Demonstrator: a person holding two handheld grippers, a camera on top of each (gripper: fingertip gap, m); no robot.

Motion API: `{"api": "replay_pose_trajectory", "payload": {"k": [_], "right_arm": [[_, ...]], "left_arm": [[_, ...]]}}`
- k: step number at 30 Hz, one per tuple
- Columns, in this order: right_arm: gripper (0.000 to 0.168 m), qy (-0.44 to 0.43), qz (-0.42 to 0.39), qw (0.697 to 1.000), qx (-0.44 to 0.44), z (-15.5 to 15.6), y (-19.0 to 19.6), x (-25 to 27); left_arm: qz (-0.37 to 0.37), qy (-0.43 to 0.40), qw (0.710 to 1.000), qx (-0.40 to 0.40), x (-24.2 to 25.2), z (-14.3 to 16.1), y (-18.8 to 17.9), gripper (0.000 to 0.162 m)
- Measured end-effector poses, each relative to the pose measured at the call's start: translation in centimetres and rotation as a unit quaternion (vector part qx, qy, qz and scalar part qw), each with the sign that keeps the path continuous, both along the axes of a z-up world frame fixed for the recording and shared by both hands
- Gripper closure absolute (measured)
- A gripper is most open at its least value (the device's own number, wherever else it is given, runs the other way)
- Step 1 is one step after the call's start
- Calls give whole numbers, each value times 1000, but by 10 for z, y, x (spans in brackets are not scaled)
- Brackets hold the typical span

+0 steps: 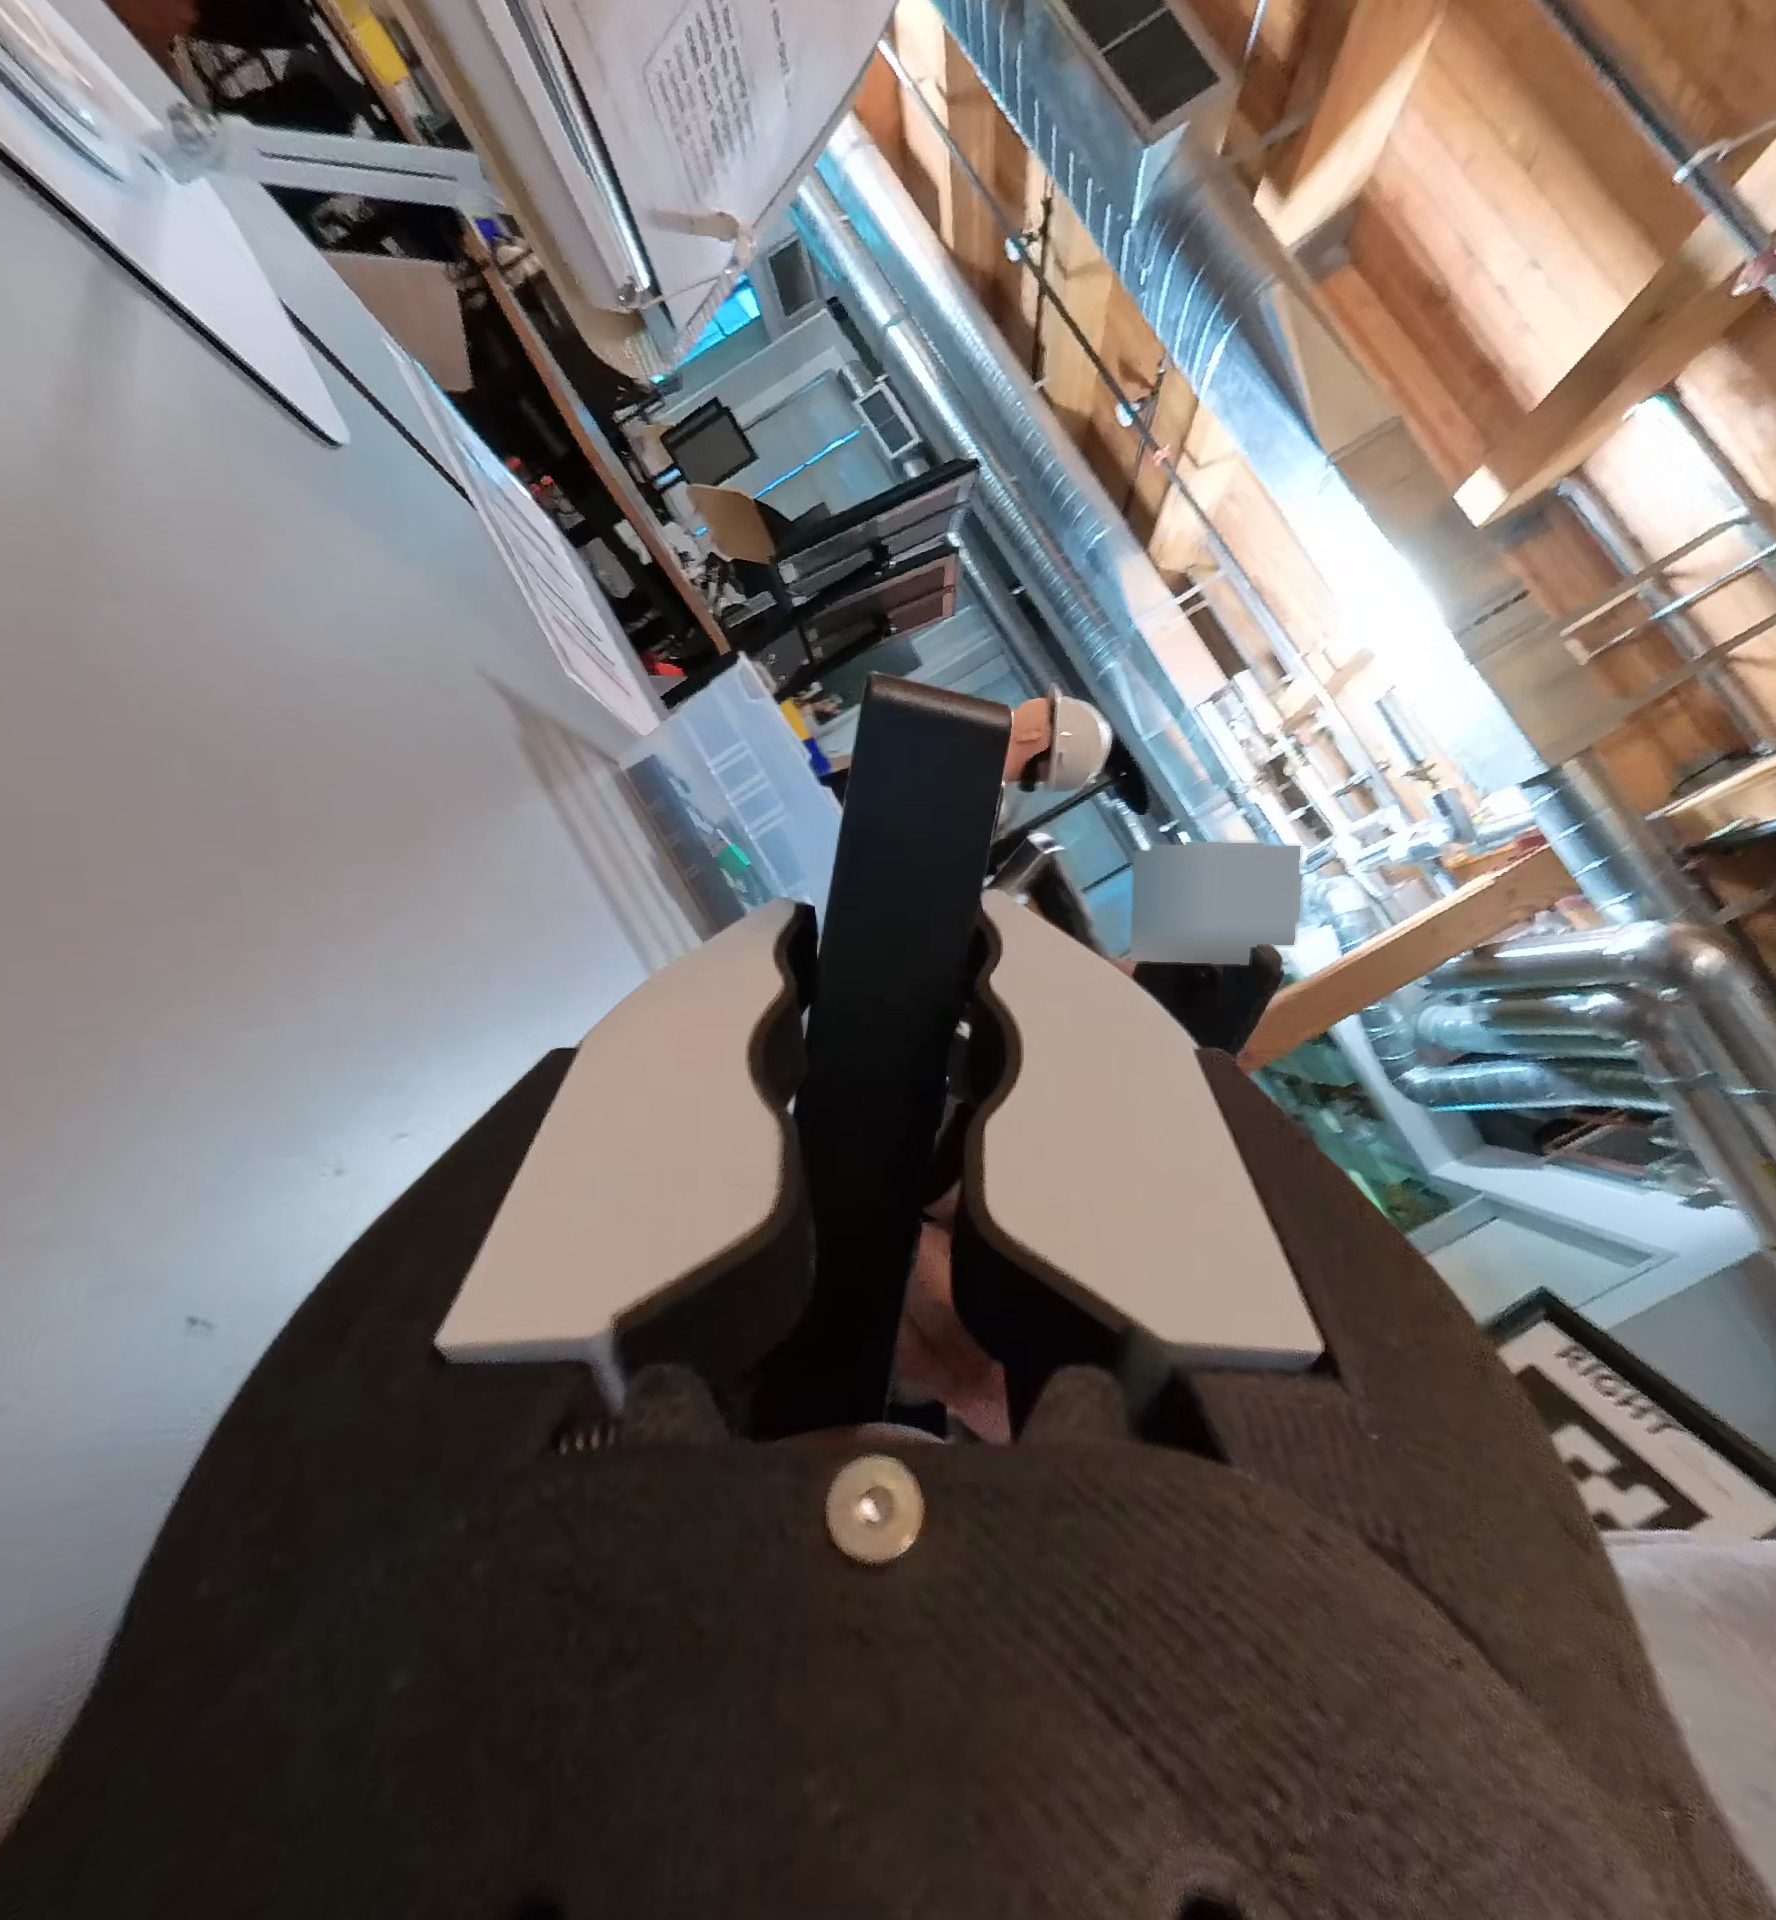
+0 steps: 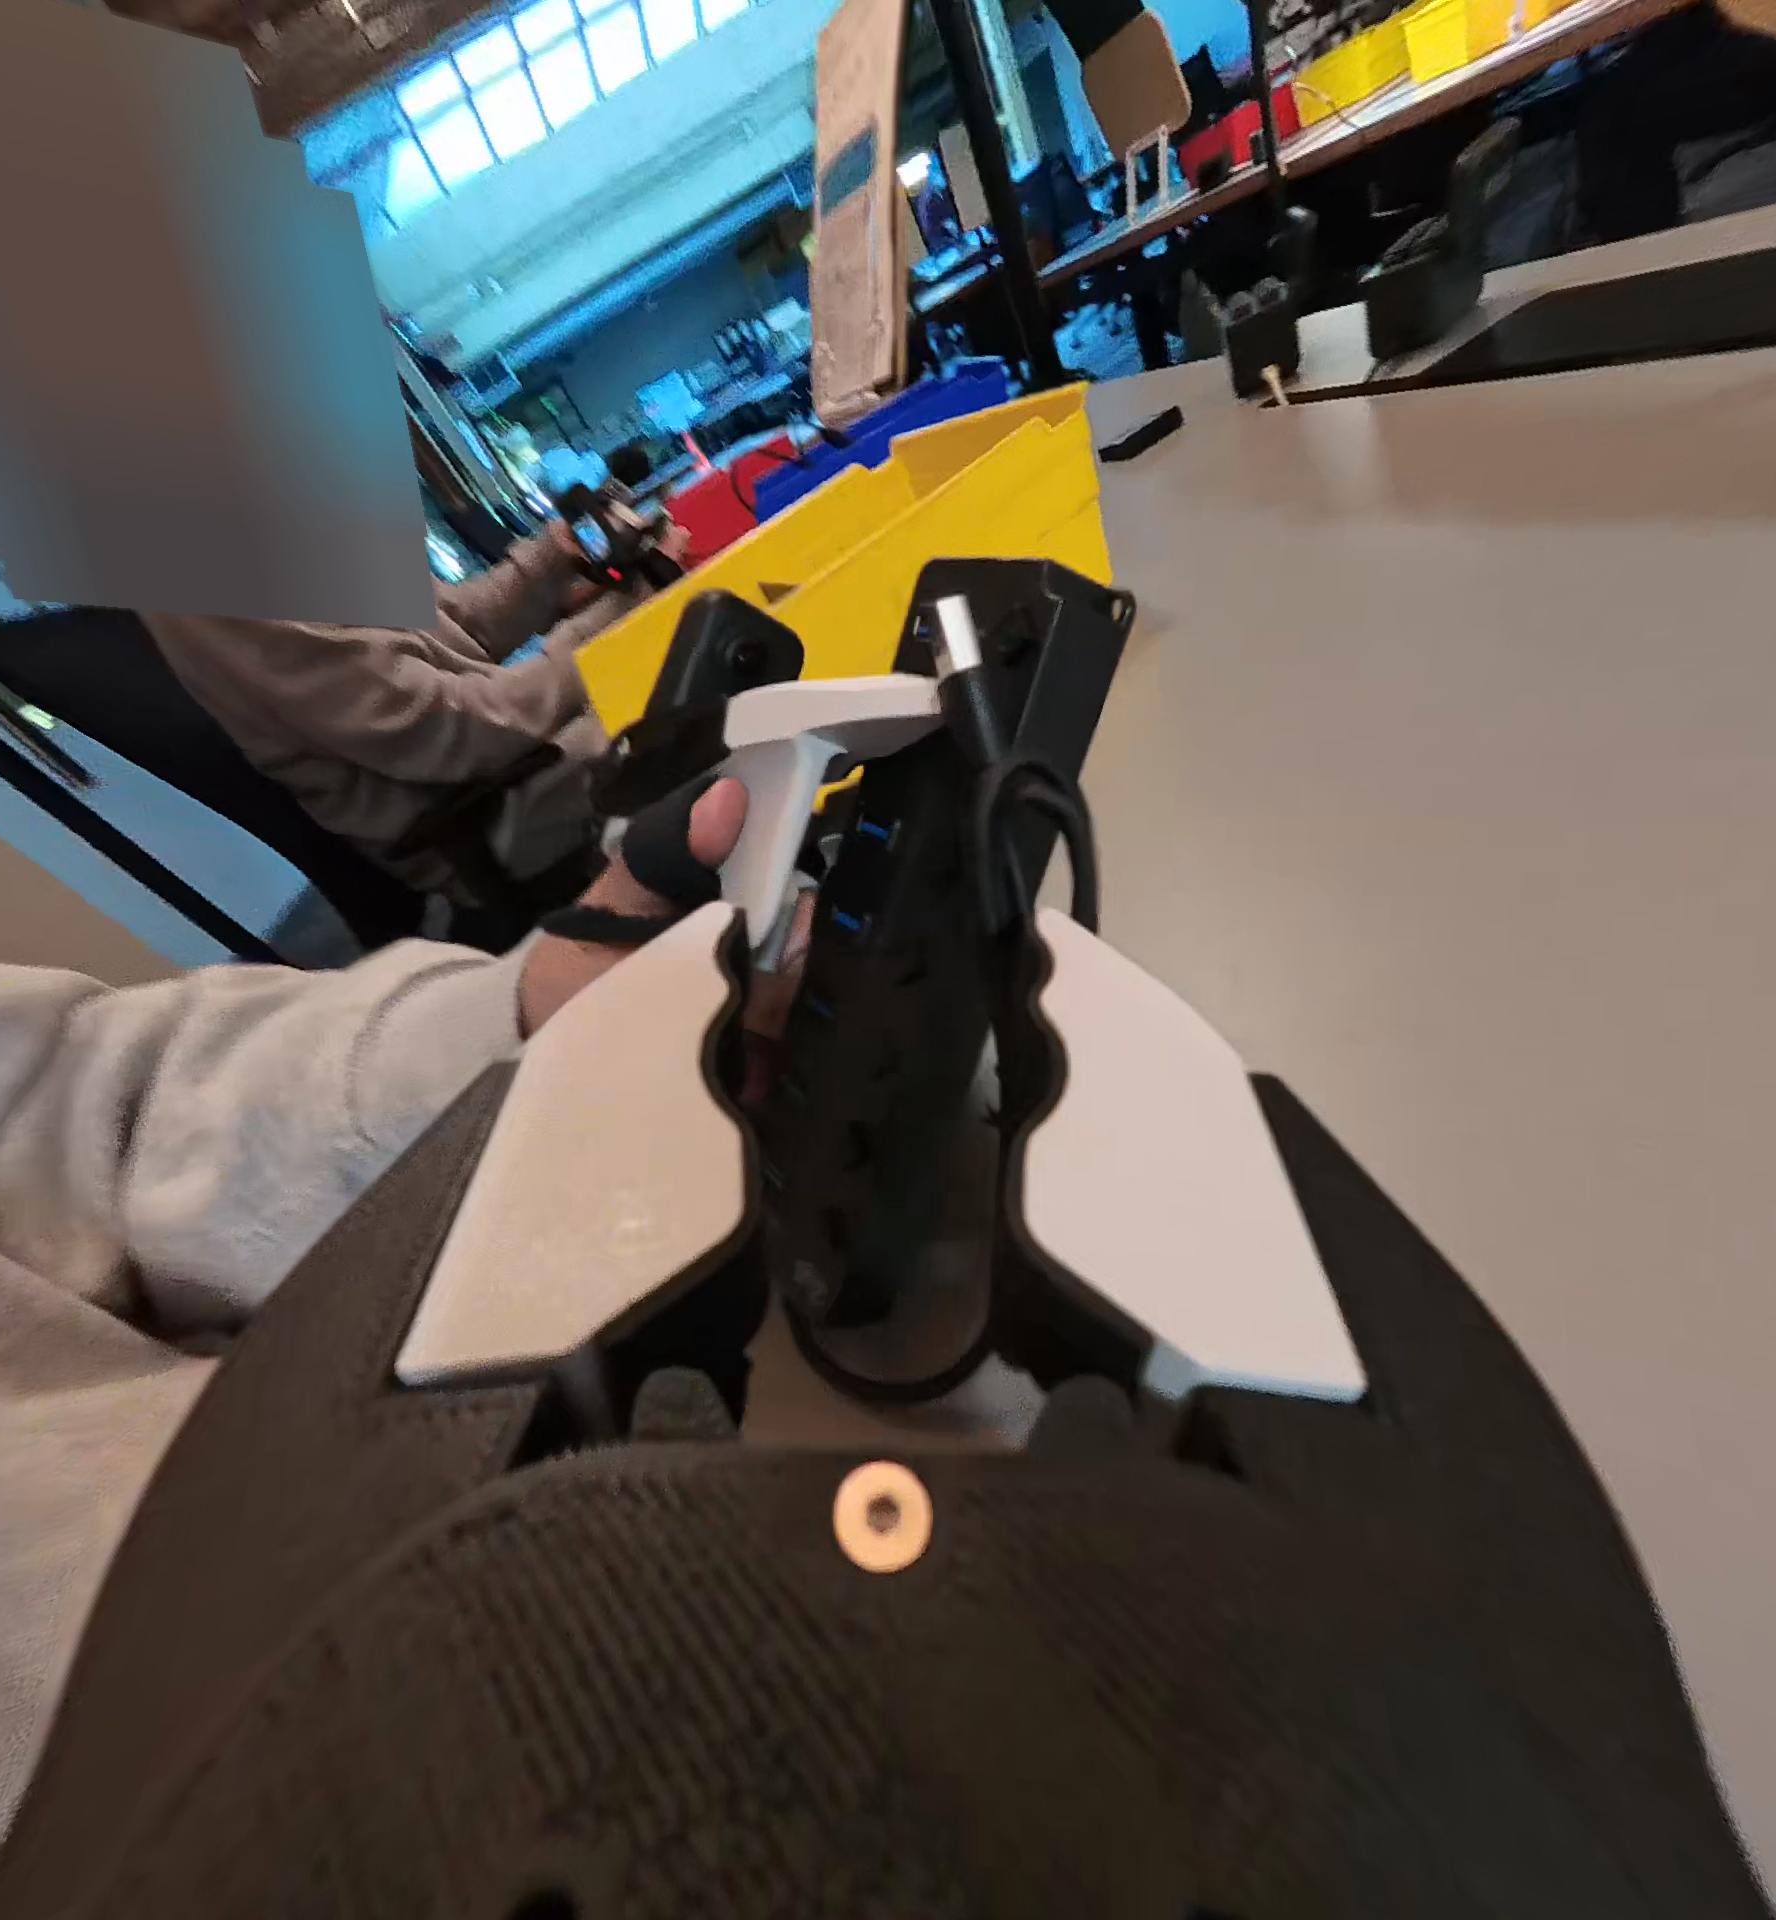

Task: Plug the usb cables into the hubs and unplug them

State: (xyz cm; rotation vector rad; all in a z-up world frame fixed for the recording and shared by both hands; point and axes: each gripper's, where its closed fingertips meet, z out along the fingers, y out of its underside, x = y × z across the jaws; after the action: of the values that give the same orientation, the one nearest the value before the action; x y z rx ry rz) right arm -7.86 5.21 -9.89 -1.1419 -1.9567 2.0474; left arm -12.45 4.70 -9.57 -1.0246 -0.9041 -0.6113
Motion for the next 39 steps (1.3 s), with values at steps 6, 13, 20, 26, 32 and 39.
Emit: {"api": "replay_pose_trajectory", "payload": {"k": [6, 13, 20, 26, 32, 39], "right_arm": [[112, 25, -2, 999, 46, -5, -5, 2], [121, -29, 29, 999, -23, -2, -3, 5], [124, -19, 41, 999, -23, 2, -3, 8], [132, -47, 80, 996, 1, -8, -20, 20], [139, -28, 82, 996, -7, 0, -22, 22], [142, -34, 78, 996, 7, -4, -10, 19]], "left_arm": [[-16, -8, 999, 30, 3, 4, 0, 134], [-77, 20, 994, 79, 22, 23, 8, 134], [-88, 60, 990, 95, 30, 35, 7, 133], [-96, 71, 987, 106, 39, 42, 10, 134], [-71, 135, 986, 73, 40, 48, 6, 135], [-41, 115, 990, 75, 20, 46, -7, 129]]}}
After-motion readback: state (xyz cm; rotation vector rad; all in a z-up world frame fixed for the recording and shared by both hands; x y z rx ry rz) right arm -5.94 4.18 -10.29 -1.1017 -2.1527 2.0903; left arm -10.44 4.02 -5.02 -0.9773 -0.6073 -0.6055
